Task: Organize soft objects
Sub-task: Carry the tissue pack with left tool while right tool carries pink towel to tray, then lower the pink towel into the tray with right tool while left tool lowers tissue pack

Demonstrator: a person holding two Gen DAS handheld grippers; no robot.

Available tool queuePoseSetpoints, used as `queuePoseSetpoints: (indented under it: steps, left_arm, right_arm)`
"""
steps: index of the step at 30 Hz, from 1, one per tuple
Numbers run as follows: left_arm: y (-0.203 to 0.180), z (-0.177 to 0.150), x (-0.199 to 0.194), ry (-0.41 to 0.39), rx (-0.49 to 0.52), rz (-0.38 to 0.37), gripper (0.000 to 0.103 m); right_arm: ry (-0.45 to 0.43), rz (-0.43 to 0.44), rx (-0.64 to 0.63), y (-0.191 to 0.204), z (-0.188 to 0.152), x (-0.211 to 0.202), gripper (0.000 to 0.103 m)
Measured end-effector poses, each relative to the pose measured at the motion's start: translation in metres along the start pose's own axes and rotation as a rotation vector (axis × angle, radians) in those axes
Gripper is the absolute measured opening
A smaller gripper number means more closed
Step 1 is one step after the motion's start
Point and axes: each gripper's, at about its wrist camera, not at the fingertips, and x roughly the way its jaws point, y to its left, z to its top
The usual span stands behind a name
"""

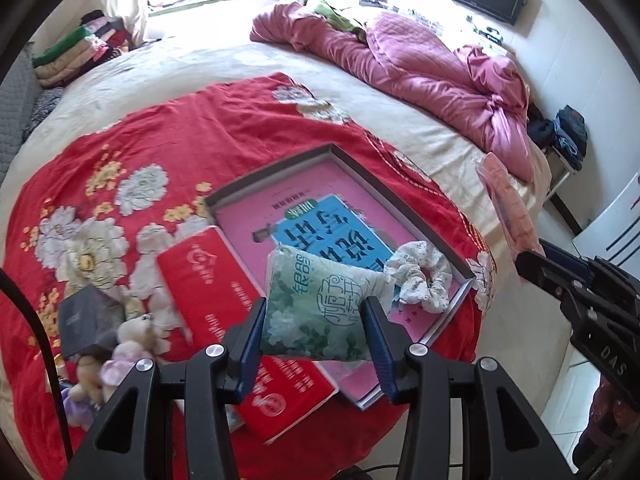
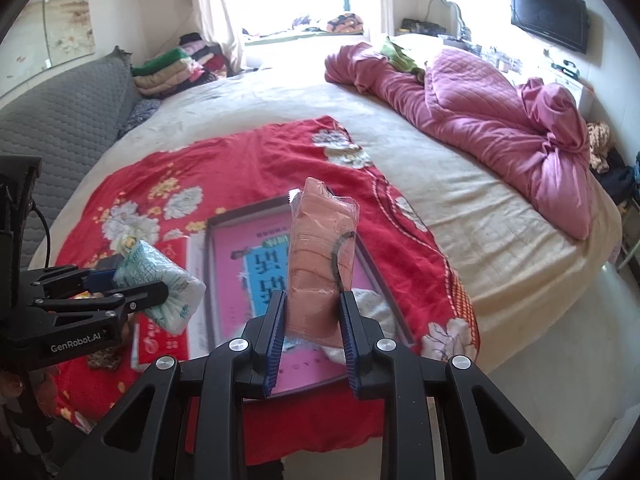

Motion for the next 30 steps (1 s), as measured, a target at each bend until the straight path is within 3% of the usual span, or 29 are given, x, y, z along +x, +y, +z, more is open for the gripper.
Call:
queuePoseSetpoints:
  steps: [18,30]
  left_arm:
    - [-0.004,0.025,0.076,0.082,0.023,0.07,0.047]
    - [-0.005,0.022,0.099,0.123,0.019,0.059,0.047]
  right_arm:
    - [0.113,0.024,-0.044,0.003,-0.025,0.066,0.027]
    - [0.146,0.019,-0.051,0.006,-0.031,0.092,0.027]
